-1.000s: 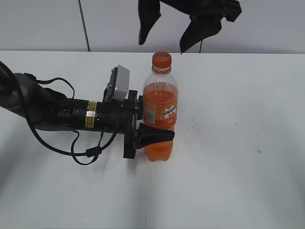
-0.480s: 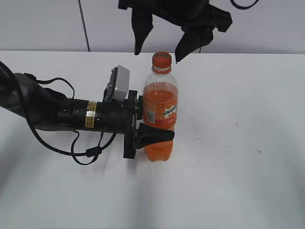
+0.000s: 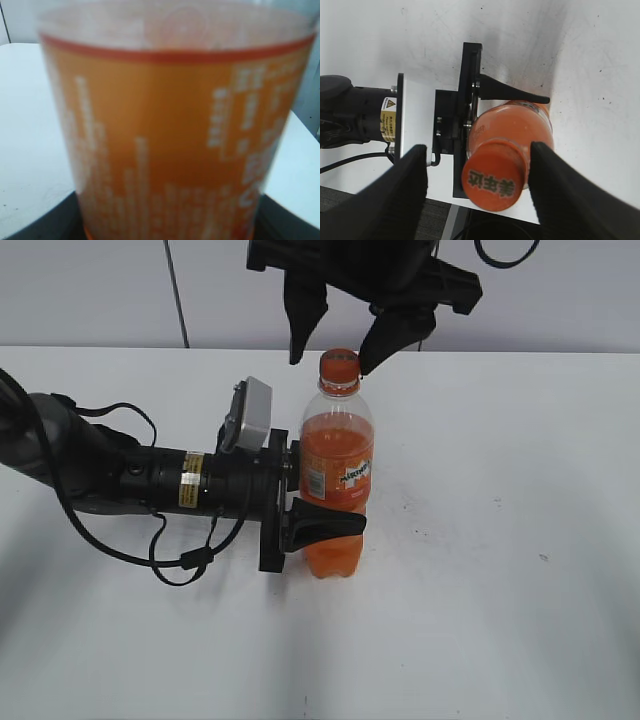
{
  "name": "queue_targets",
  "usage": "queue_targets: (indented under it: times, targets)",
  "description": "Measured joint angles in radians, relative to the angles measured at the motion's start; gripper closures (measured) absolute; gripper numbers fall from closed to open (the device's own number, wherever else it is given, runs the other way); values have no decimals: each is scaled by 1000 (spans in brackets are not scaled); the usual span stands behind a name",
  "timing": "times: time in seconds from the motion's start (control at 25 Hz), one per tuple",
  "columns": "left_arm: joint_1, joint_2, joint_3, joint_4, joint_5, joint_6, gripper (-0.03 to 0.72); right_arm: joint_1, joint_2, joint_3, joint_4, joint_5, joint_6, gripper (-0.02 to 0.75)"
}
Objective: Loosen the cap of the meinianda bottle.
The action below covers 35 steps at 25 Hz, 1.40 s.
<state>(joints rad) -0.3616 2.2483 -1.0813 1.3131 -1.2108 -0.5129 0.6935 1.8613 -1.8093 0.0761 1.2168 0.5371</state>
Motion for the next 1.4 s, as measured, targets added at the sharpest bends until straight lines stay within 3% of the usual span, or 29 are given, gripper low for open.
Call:
queue_targets:
  times: [0.32, 1.04, 1.2, 1.4]
  targets:
    - [0, 0, 0, 0, -2, -1, 281, 0, 0, 1, -8, 3, -10, 394]
    - [0, 0, 0, -3, 0, -1, 281, 0, -1, 40, -9, 1, -45, 433]
    - [0, 0, 0, -3, 0, 0, 281, 0, -1, 40, 7, 2, -179, 436]
    - [1, 0, 0, 8, -5, 0, 281, 0, -2, 40, 36, 3, -552, 456]
